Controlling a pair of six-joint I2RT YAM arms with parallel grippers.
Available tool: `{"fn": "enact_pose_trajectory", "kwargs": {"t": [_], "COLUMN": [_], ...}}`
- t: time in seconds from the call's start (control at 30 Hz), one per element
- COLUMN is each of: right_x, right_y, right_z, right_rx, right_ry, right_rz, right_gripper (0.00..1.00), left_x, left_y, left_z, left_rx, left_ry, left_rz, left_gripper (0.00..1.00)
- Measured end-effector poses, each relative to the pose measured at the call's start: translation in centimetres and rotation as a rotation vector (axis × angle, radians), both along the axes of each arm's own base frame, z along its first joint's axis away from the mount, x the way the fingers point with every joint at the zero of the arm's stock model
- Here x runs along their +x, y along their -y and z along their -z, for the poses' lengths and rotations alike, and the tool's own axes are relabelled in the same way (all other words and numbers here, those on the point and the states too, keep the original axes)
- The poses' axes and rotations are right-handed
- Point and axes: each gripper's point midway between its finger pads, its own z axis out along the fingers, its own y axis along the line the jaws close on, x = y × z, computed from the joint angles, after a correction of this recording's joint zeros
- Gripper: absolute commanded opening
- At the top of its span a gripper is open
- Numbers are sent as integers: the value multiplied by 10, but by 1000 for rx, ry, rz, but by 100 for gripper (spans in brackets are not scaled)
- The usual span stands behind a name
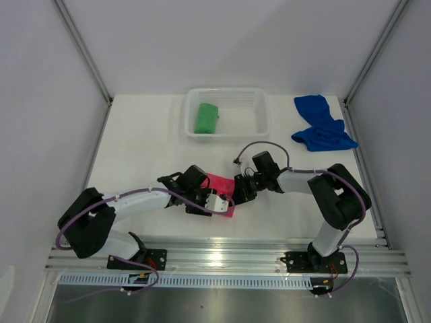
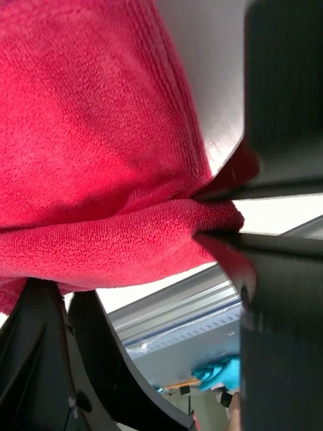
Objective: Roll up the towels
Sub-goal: Roll the towel
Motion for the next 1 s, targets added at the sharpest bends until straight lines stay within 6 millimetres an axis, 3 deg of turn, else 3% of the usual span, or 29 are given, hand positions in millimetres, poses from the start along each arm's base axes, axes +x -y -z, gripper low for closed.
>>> {"fn": "enact_pose_trajectory", "kwargs": {"t": [0.2, 0.47, 0.6, 0.8, 0.9, 1.0], "right_x": [7, 18, -12, -57, -65, -60], "right_y": [8, 31, 24, 8, 4, -2], "right_z": [-4, -61, -65, -46, -41, -51], "right_rx": [-60, -33, -6, -4, -21, -39], "right_ry": [48, 425, 649, 967, 1108, 1248], "right_rz": [23, 111, 20, -215, -288, -303], "right_gripper": [47, 49, 51, 55, 56, 57], "left_x": [13, 16, 15, 16, 14, 14], "left_y": [8, 6, 7, 7, 7, 7], "left_z": [4, 1, -1, -2, -3, -3], "left_rx": [20, -21, -43, -55, -61, -61], "left_ry": [-26, -179, -283, -370, -391, -403], "left_rz": [-15, -64, -87, -122, -134, -141], "left_gripper": [48, 48, 48, 48, 48, 48]}}
